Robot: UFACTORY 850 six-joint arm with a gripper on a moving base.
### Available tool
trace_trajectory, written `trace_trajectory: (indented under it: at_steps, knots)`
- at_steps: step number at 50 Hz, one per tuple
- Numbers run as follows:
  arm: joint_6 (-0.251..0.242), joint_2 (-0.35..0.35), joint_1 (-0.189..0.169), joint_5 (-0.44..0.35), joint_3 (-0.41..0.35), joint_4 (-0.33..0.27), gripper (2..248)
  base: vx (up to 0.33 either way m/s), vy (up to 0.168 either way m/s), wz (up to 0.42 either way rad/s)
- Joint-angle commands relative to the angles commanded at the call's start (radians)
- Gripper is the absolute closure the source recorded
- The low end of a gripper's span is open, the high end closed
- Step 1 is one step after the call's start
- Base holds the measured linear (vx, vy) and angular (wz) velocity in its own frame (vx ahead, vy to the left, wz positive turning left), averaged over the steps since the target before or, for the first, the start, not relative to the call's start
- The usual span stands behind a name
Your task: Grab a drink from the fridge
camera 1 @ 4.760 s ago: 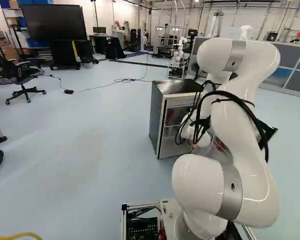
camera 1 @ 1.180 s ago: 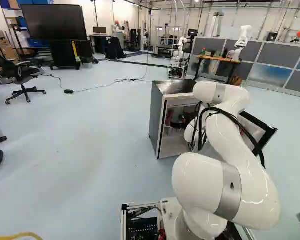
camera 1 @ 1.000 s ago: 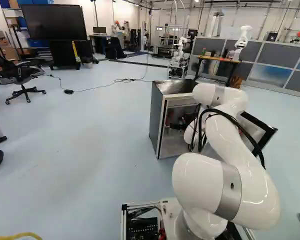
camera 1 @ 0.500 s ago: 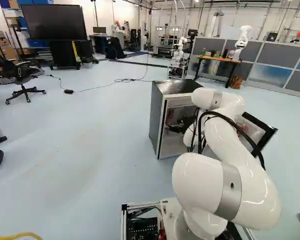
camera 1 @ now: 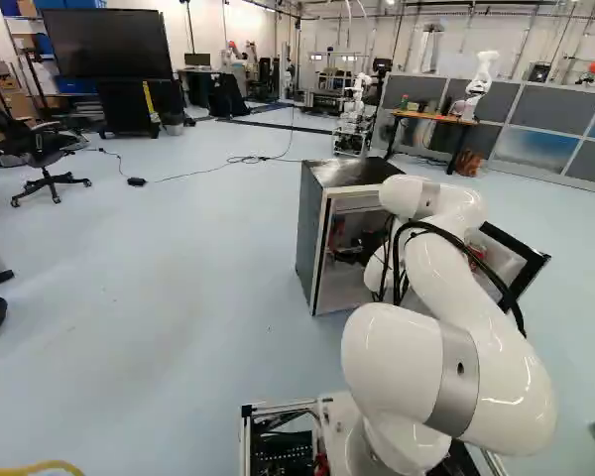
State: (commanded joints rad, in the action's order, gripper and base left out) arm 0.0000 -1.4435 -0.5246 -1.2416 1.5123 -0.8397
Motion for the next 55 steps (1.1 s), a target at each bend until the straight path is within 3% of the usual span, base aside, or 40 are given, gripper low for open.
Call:
trace_trajectory:
  at_steps: [55]
  knots:
    - [0.0, -0.055, 0.017, 0.0, 0.112, -0.014, 3, 0.0, 0.0, 0.0]
